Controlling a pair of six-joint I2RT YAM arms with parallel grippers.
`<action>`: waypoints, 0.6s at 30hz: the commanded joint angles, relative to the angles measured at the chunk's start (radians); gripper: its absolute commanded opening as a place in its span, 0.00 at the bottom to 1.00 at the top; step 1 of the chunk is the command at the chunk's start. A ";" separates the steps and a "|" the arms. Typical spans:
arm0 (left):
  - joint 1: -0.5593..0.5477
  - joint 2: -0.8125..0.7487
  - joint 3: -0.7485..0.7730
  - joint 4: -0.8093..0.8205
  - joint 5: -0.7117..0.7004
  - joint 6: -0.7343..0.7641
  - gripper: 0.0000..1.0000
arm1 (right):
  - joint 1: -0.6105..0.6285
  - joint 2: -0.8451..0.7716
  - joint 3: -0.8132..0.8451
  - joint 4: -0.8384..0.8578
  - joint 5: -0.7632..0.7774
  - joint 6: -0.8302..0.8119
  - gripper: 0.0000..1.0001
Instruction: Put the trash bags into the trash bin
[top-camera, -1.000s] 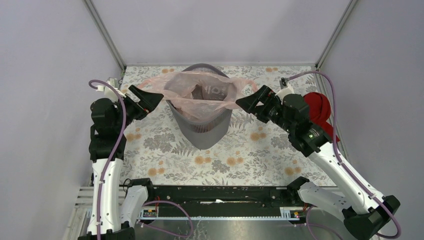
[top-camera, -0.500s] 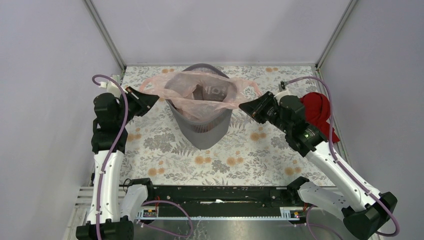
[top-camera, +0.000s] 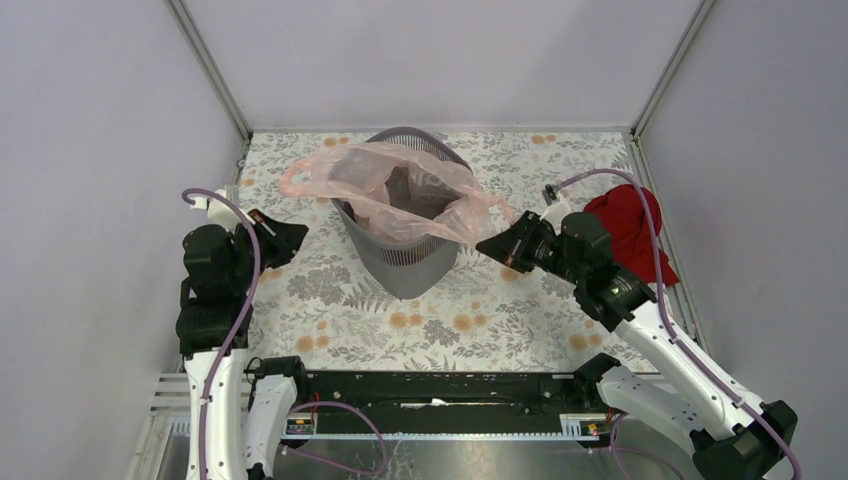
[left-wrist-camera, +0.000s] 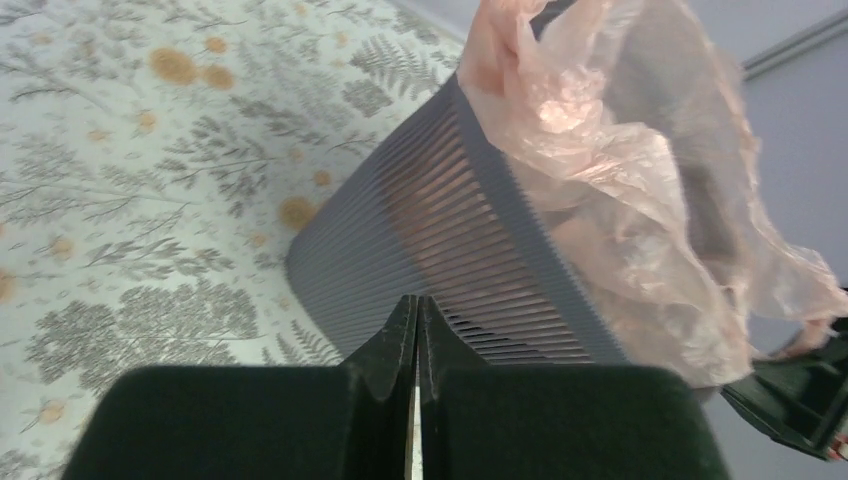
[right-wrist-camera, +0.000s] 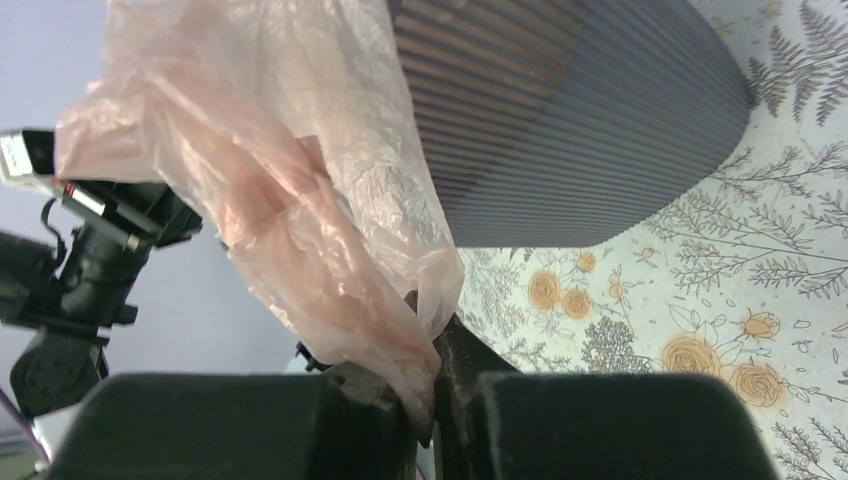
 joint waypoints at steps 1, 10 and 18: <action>0.004 -0.004 -0.005 -0.038 -0.121 0.080 0.00 | -0.003 0.009 0.001 0.051 -0.151 -0.085 0.12; 0.004 -0.006 -0.011 0.175 0.180 -0.104 0.67 | -0.003 -0.004 0.013 0.120 -0.163 -0.075 0.45; 0.004 0.071 -0.012 0.303 0.130 -0.273 0.99 | -0.002 0.024 0.040 0.170 -0.105 0.001 0.73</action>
